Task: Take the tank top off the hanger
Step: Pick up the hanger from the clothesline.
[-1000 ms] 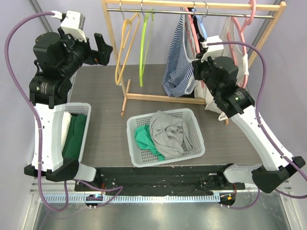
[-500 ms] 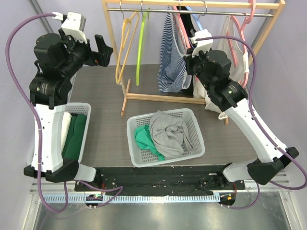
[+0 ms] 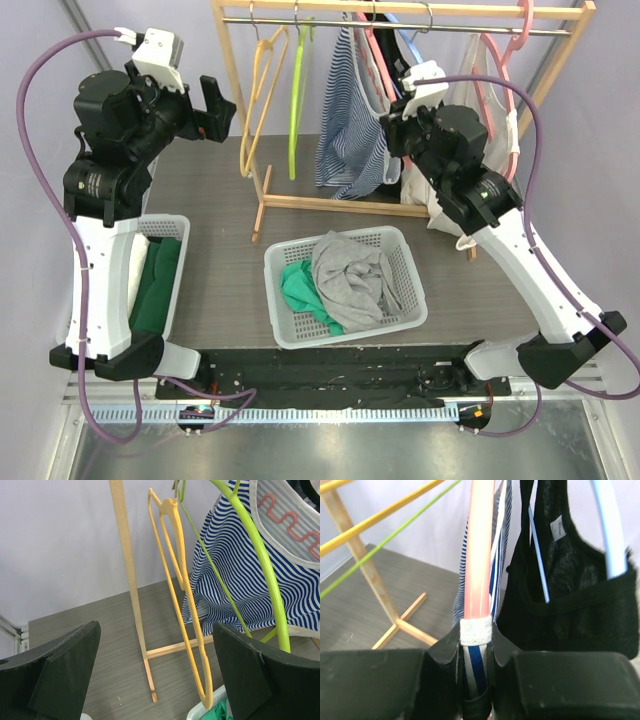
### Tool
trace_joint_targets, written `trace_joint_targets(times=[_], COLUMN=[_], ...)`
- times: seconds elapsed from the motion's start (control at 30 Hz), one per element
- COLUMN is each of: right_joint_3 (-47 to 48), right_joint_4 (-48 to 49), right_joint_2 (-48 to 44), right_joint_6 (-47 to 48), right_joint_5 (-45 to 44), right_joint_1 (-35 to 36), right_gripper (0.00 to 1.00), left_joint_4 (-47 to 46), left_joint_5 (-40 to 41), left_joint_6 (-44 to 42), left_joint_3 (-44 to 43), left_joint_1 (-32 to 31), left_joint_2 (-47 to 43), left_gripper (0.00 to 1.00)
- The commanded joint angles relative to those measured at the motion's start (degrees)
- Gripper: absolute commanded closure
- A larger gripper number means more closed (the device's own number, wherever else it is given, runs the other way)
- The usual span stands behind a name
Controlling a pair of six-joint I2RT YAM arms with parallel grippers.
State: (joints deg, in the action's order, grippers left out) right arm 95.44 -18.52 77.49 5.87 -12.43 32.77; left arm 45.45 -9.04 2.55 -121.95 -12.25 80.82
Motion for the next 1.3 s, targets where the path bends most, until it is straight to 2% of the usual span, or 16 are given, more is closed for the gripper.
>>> trace_joint_targets(times=[0.0, 0.33, 0.47, 0.67, 0.87, 1.03, 1.27], right_joint_3=[-3.0, -3.6, -0.5, 2.0, 6.9, 14.6, 23.6], right_joint_4=[7.5, -8.4, -18.8, -26.5, -26.3, -21.7, -20.9], right_joint_2=[-9.0, -17.2, -16.9, -16.2, -20.9, -24.9, -23.8], right_joint_6=[-2.2, -5.5, -5.8, -8.0, -8.3, -8.4, -10.0], right_joint_5=[3.5, 10.8, 15.8, 17.9, 23.9, 33.8, 40.9], right_joint_1=[0.4, 0.4, 0.4, 0.4, 0.4, 0.4, 0.4], right_gripper=[0.99, 0.99, 0.99, 0.99, 0.99, 0.99, 0.99], left_joint_4=[-0.1, 0.1, -0.1, -0.3, -0.5, -0.6, -0.7], left_joint_5=[-0.2, -0.5, -1.1, -1.5, -1.4, -1.8, -1.9], left_joint_6=[-1.0, -0.8, -0.4, -0.1, -0.2, 0.1, 0.4], left_joint_3=[0.1, -2.0, -3.1, -4.0, -4.2, -5.1, -5.3], left_joint_1=[0.2, 0.2, 0.2, 0.2, 0.3, 0.2, 0.3], left_joint_2=[-1.4, 0.6, 1.3, 2.1, 2.0, 2.3, 2.4], left_gripper=[0.00, 0.00, 0.00, 0.00, 0.00, 0.00, 0.00])
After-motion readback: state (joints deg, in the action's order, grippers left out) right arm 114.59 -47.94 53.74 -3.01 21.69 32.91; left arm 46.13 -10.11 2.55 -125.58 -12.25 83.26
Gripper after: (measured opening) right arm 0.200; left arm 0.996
